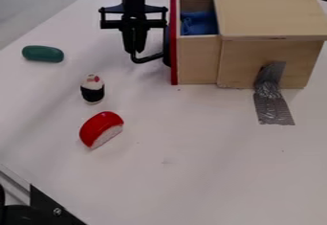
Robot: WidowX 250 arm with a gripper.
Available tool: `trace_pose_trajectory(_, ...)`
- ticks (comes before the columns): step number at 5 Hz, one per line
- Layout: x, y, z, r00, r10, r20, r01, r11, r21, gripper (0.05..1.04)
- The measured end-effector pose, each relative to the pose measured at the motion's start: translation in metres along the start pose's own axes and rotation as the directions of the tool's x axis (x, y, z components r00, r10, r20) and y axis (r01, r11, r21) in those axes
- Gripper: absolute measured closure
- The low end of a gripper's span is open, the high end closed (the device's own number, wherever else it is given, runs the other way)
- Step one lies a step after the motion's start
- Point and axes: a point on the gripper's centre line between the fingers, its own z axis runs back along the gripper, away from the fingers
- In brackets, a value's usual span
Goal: Opened the drawer
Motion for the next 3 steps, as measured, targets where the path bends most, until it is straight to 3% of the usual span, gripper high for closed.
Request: trace_pose_trajectory(3,0.0021,0.0037,-0.0016,1.0,0.005,-0.018,-0.005,1.0,0.007,0.973)
